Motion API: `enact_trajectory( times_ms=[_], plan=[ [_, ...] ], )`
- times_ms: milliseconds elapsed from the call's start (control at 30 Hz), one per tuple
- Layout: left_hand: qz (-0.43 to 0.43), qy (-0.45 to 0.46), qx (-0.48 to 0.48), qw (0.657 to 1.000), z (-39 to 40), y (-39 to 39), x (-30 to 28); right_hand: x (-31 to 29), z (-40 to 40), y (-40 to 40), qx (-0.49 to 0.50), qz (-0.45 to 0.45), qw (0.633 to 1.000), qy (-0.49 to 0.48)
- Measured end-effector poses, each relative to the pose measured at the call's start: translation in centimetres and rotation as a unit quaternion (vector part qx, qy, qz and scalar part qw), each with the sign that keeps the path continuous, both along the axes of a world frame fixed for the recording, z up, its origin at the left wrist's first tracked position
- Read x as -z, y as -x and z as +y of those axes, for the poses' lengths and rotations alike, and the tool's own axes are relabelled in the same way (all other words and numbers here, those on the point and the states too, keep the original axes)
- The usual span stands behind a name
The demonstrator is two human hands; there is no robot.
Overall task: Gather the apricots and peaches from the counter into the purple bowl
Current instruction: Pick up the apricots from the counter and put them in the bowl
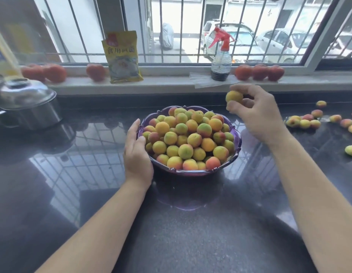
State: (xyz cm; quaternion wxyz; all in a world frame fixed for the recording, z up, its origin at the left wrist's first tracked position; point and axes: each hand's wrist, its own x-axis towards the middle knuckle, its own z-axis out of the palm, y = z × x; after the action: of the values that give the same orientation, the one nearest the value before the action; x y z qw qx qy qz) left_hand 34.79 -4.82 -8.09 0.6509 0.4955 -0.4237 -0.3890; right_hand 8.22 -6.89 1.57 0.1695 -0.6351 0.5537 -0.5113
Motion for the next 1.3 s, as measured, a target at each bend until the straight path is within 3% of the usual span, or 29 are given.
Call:
enact_trajectory(
  times_ms=[100, 367, 633, 800, 1000, 1133, 1200, 1300],
  plan=[
    [-0.012, -0.007, 0.006, 1.000, 0.6, 0.0, -0.6, -1.9, 3.0, -4.3, -0.044, 0.024, 0.999, 0.000],
    [-0.011, -0.084, -0.008, 0.996, 3.9, 1.2, -2.2, -2.2, 6.4, -6.9, -0.006, 0.162, 0.987, -0.017],
    [0.025, -0.099, 0.013, 0.995, 9.6, 3.0, -2.1, 2.1, 7.4, -8.2, 0.077, 0.356, 0.927, 0.089],
    [0.029, -0.094, -0.043, 0.994, 6.7, 0.6, -3.6, 2.6, 7.7, -7.9, 0.090, 0.357, 0.925, 0.088],
    [0.152, -0.176, 0.088, 0.969, 0.6, -1.0, -3.1, 2.1, 7.3, -8.9, 0.095, 0.335, 0.936, 0.048],
    [0.197, -0.181, 0.094, 0.959, 0.6, -0.5, -3.3, 2.8, 8.2, -7.0, 0.077, 0.205, 0.975, 0.048],
    [0.205, -0.174, 0.079, 0.960, 1.2, 0.1, -3.4, 3.7, 9.0, -4.7, 0.116, 0.142, 0.981, 0.069],
    [0.205, -0.154, 0.062, 0.965, 2.2, 1.6, -3.2, 6.1, 9.1, 0.7, 0.198, 0.137, 0.970, 0.024]
  ],
)
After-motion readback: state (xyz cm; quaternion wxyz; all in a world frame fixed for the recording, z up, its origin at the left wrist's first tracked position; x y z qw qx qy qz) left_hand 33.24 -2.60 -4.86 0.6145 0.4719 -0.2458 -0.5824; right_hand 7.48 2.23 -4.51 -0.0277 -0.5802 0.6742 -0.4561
